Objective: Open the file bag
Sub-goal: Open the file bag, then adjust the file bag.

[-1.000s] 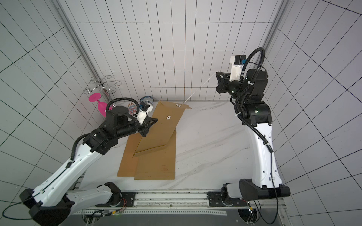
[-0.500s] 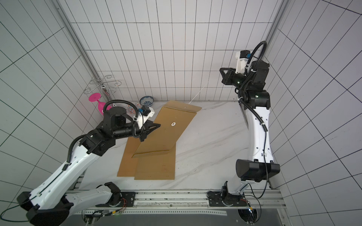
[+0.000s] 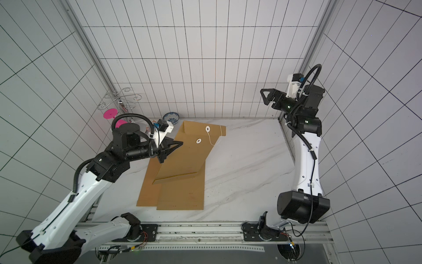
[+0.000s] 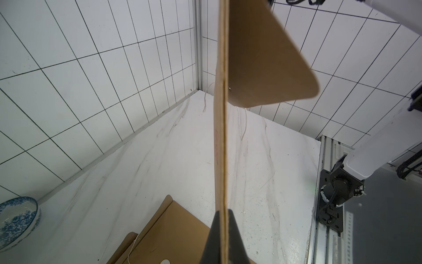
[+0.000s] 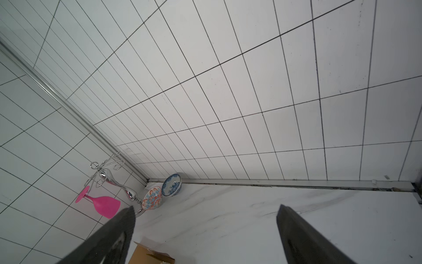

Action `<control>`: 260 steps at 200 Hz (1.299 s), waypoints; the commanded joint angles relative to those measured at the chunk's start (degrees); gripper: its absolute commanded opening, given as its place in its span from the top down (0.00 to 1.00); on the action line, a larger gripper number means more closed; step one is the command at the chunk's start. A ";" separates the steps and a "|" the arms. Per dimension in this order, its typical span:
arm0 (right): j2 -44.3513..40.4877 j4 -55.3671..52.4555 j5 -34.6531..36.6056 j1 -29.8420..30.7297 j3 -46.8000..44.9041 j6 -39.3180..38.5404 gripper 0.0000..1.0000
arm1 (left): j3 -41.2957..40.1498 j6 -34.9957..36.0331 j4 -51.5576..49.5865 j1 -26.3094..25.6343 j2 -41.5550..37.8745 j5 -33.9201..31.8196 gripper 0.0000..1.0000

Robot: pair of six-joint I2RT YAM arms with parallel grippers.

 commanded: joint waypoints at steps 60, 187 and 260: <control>-8.62 30.82 -16.77 1.40 -20.76 3.20 0.02 | 11.66 -6.11 5.89 0.70 -4.24 -4.07 1.00; -8.42 48.26 -28.47 23.61 -12.43 10.52 0.00 | 14.37 -14.26 13.20 0.78 -4.81 10.91 1.00; -6.66 52.72 -30.50 25.99 -5.31 16.34 0.29 | 11.98 -15.32 15.37 0.69 -5.72 14.73 1.00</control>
